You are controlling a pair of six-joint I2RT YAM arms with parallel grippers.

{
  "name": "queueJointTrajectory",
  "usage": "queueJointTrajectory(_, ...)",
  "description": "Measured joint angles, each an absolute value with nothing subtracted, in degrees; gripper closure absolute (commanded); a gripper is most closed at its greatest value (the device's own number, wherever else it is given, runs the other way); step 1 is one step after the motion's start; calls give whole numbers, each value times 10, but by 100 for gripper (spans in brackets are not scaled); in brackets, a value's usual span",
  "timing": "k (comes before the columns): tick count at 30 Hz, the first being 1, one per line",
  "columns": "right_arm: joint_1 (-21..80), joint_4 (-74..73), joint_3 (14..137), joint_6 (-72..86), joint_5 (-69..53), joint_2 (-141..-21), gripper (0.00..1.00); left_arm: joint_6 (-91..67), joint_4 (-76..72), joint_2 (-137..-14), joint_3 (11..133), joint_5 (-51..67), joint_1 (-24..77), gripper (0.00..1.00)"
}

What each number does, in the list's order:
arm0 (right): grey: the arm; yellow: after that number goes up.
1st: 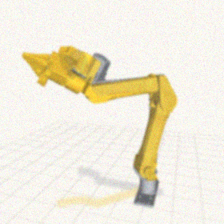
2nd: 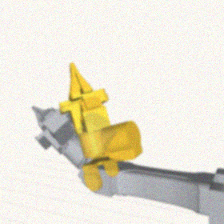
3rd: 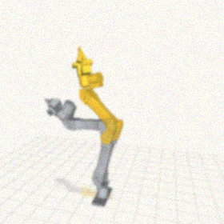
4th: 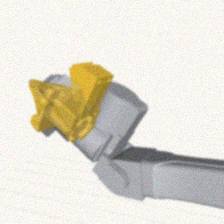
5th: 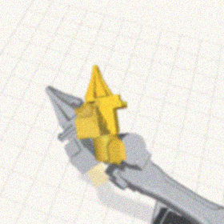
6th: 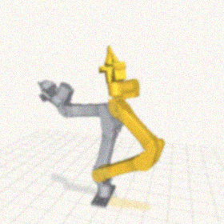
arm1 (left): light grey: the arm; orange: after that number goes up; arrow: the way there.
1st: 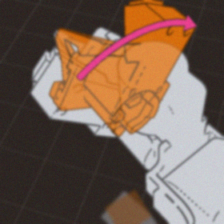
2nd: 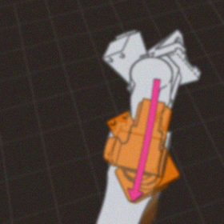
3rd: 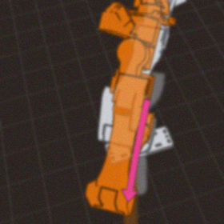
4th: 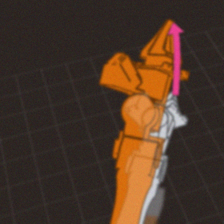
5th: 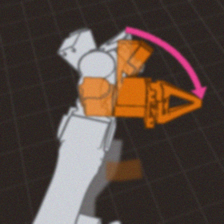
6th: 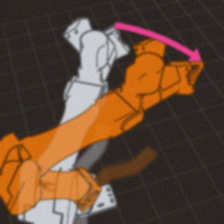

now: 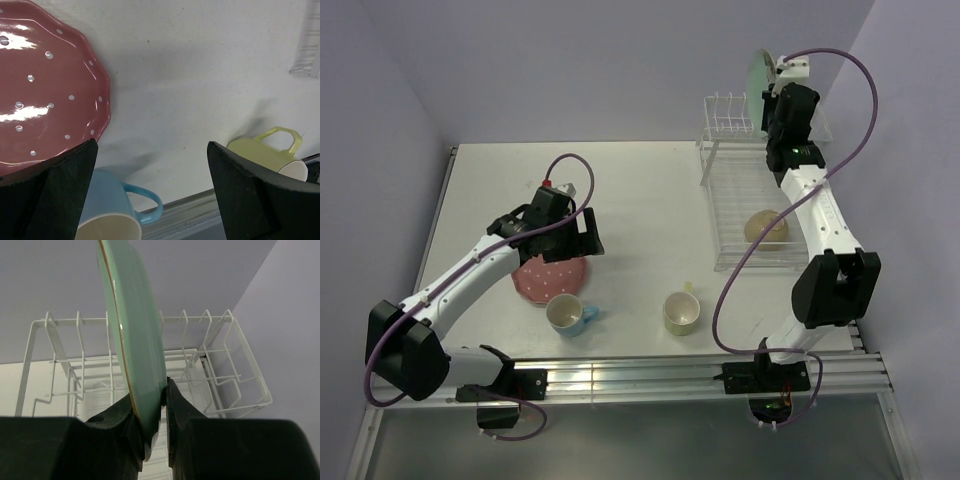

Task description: Load the mixed dishes into the dish rack

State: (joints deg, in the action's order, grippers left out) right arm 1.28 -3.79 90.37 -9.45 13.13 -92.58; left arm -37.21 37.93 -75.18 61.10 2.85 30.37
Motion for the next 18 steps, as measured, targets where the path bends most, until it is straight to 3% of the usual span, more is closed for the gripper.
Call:
queueJointTrajectory(10, 56, -39, 935, -91, 222, -968, 97, -388, 397, -759, 622, 14, 304, 3)
queueJointTrajectory(14, 68, -39, 934, -90, 249, -968, 73, -401, 411, -760, 622, 0, 304, 2)
queueJointTrajectory(15, 70, -39, 934, -88, 251, -968, 60, -402, 414, -760, 622, -3, 303, 1)
queueJointTrajectory(17, 73, -36, 934, -83, 257, -967, 47, -409, 422, -762, 622, -14, 304, 1)
queueJointTrajectory(18, 74, -34, 934, -81, 260, -966, 36, -412, 426, -765, 622, -18, 304, 1)
